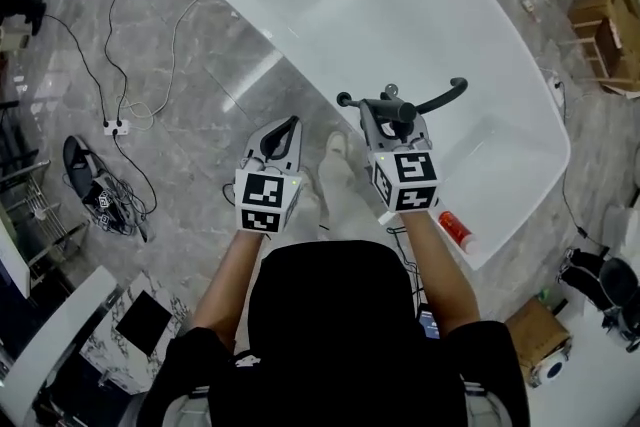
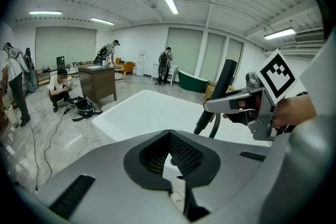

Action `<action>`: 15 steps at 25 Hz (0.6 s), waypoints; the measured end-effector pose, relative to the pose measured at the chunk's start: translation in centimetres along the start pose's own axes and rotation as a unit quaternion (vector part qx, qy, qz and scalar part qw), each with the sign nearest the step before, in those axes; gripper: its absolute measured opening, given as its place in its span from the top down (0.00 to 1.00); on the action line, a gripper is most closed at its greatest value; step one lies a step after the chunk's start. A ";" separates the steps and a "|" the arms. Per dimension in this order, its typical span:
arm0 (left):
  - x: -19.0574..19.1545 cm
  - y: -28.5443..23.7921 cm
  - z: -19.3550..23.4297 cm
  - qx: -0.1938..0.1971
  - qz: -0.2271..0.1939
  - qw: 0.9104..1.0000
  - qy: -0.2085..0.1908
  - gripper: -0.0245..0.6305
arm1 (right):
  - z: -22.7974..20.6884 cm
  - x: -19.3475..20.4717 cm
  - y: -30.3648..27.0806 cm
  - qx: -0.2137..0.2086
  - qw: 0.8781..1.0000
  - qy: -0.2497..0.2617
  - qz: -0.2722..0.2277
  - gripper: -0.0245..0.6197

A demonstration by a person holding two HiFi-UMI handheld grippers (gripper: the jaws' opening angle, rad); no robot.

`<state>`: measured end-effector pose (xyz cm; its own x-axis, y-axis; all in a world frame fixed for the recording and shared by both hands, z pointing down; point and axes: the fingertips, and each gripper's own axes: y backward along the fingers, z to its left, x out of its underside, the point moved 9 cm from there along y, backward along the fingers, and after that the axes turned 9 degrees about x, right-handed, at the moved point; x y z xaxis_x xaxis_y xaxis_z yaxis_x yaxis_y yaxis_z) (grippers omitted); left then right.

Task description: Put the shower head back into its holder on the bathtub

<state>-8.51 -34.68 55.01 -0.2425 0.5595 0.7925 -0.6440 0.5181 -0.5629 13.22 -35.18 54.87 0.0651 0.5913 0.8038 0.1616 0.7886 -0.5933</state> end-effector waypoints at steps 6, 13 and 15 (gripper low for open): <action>1.9 -2.3 1.8 -0.001 0.012 0.999 0.035 0.94 | -0.2 2.6 -3.5 -0.008 0.999 0.010 0.036 0.74; 4.5 -4.6 4.3 0.000 0.019 0.999 0.044 0.94 | 0.6 6.4 -7.5 -0.013 0.997 0.028 0.070 0.74; 5.2 -5.4 4.6 0.001 0.021 0.998 0.053 0.94 | 0.6 7.3 -8.3 -0.012 0.997 0.028 0.077 0.74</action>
<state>-9.65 -37.57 63.21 -0.1917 0.6464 0.7385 -0.6368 0.4906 -0.5948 11.76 -37.35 65.65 0.1466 0.6944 0.7045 0.1692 0.6841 -0.7095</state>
